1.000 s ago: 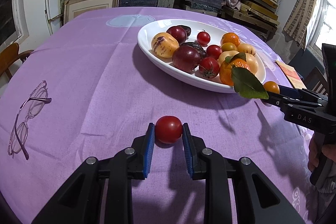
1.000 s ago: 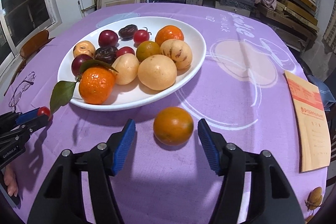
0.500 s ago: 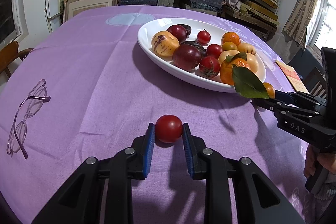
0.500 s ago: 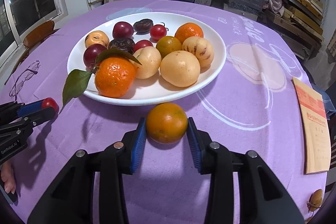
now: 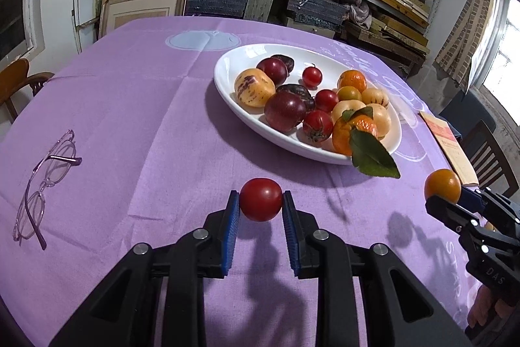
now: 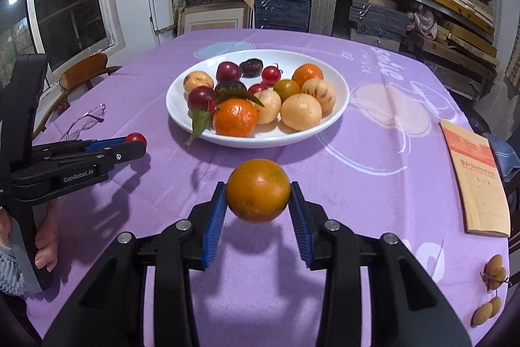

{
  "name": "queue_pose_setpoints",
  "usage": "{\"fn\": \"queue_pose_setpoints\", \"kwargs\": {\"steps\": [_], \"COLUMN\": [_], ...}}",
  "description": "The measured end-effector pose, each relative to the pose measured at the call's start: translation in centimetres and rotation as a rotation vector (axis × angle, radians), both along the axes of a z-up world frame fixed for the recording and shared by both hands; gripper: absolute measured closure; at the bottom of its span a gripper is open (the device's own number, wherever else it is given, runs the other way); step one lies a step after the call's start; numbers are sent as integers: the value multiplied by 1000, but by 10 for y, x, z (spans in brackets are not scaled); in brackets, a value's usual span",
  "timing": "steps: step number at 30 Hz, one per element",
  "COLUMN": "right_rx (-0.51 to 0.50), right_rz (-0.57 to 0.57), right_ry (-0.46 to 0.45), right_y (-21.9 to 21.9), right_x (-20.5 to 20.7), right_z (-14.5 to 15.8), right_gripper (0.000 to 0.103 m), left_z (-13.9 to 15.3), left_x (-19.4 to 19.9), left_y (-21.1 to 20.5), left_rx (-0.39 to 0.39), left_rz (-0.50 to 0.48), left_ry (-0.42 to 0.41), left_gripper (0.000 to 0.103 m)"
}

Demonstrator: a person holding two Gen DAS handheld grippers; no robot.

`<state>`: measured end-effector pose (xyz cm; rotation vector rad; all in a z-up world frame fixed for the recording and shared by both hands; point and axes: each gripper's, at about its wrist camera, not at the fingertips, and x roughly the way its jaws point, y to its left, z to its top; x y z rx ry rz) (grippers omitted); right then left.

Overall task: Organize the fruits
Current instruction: 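Lower the cherry tomato onto the plate with the left tool while the right lowers the orange tomato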

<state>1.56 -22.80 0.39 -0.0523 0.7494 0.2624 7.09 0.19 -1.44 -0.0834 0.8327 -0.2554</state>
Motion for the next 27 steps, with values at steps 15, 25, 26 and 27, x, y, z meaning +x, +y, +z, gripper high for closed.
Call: {"fn": "queue_pose_setpoints", "kwargs": {"steps": [15, 25, 26, 27], "right_rx": [11, -39, -44, -51], "right_rz": [-47, 2, 12, 23], "right_ry": [-152, -59, -51, -42], "right_y": [0, 24, 27, 30], "right_x": [84, 156, 159, 161], "right_z": [88, 57, 53, 49], "right_gripper": [65, 65, 65, 65], "left_z": [98, 67, 63, 59], "left_x": [90, 172, 175, 179], "left_y": [-44, -74, -75, -78], "left_rx": [37, 61, 63, 66], "left_rz": [-2, -24, -32, -38], "left_ry": [-169, -43, -35, -29], "left_gripper": [76, 76, 76, 76]}}
